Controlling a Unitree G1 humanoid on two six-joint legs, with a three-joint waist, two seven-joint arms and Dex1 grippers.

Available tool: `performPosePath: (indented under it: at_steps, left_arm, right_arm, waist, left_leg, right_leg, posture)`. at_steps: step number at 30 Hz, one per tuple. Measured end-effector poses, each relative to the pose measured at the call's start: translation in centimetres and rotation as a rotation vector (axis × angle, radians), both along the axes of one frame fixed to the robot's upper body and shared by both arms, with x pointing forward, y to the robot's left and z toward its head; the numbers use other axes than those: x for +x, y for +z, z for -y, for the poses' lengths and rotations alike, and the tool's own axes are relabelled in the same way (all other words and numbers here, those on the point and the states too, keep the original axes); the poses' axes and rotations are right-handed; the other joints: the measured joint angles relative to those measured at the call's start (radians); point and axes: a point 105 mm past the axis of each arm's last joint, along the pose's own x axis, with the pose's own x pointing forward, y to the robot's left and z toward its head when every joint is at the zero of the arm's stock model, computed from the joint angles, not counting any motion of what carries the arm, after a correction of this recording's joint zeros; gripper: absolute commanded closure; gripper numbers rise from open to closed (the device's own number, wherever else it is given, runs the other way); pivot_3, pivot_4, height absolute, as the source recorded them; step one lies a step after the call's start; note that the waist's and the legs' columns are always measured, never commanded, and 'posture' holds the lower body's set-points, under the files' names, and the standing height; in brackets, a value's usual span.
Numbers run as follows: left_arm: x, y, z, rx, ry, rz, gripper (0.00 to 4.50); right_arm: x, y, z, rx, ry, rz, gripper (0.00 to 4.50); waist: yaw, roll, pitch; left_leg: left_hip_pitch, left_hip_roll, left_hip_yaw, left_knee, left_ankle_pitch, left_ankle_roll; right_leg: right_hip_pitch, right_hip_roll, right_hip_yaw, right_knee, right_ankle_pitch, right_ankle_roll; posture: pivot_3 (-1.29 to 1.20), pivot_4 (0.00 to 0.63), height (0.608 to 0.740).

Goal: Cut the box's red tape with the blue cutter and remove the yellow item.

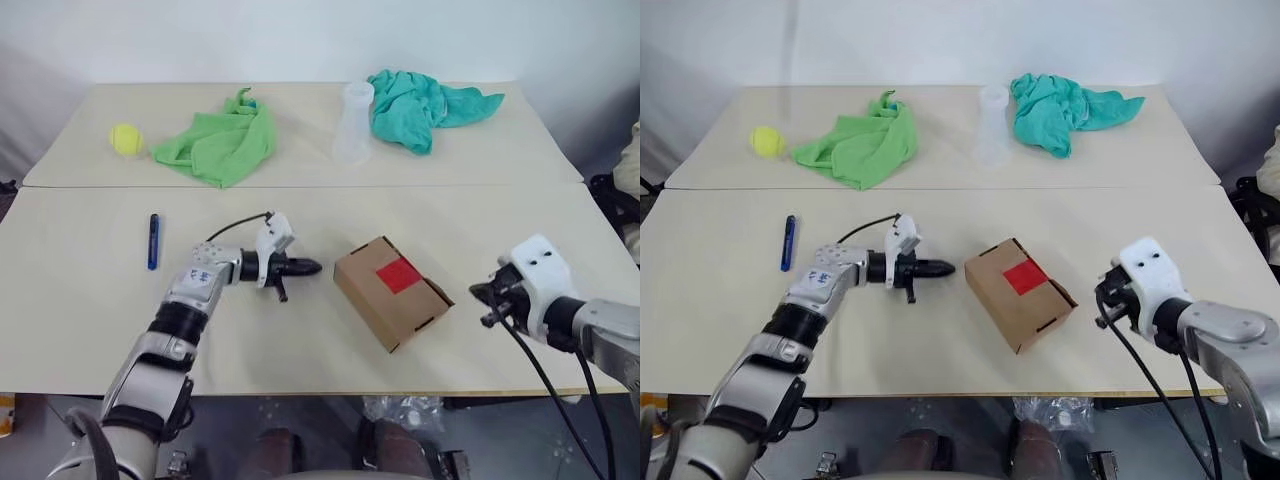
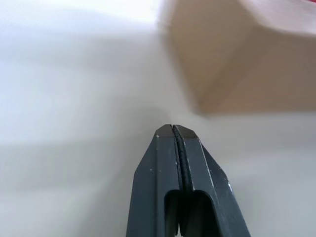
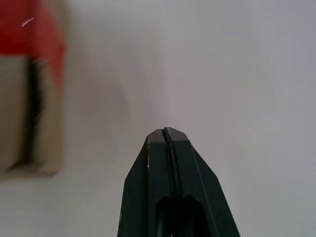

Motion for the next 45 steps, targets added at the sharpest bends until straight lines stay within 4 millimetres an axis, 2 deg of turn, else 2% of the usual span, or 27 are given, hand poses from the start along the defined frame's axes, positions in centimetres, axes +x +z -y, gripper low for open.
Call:
performPosePath:
  at_steps: [5,12,14,32,45]
  left_arm:
    - [0.9,0.2,2.4,-0.044,-0.018,0.031,4.47]
    - [0.5,0.5,5.3,-0.078,-0.103,0.045,4.47]
    - [0.4,0.6,5.3,-0.075,-0.122,0.043,4.47]
    - [-0.9,0.3,4.1,-0.031,-0.214,0.007,4.47]
    - [-1.0,0.2,3.7,-0.024,-0.199,0.013,4.47]
  right_arm:
    - [-1.1,-0.6,-1.2,0.021,0.055,-0.071,4.50]
    - [-0.6,-0.7,-3.4,0.046,0.129,-0.075,4.50]
    - [-0.5,-1.0,-3.7,0.046,0.135,-0.083,4.50]
    - [-1.4,-1.6,-4.0,0.029,0.138,-0.121,4.50]
    - [-1.8,-1.2,-1.3,-0.038,0.051,-0.106,4.50]
  waist:
    - [-0.001,-0.001,0.001]
    - [0.002,-0.002,0.001]
    - [0.000,-0.002,0.001]
    - [-0.001,-0.002,0.001]
    - [0.000,-0.002,0.001]
  left_leg:
    - [-0.002,-0.002,0.000,0.002,-0.002,0.003]
    - [-0.012,-0.004,0.000,0.004,-0.002,0.005]
    - [-0.016,-0.006,0.001,0.006,-0.002,0.006]
    - [-0.016,-0.006,0.001,0.006,-0.002,0.005]
    - [-0.016,-0.006,0.002,0.008,-0.002,0.006]
  right_leg:
    - [-0.001,-0.002,0.000,0.000,0.002,0.001]
    - [-0.008,-0.002,-0.002,-0.002,0.003,0.004]
    - [-0.013,-0.002,-0.001,0.000,0.004,0.005]
    - [-0.013,-0.002,-0.001,0.000,0.004,0.005]
    - [-0.013,-0.002,0.000,0.001,0.004,0.005]
  posture:
    - [0.00,0.150,0.740]
    - [0.00,0.150,0.740]
    - [0.00,0.150,0.740]
    - [0.00,0.150,0.740]
    - [0.00,0.150,0.740]
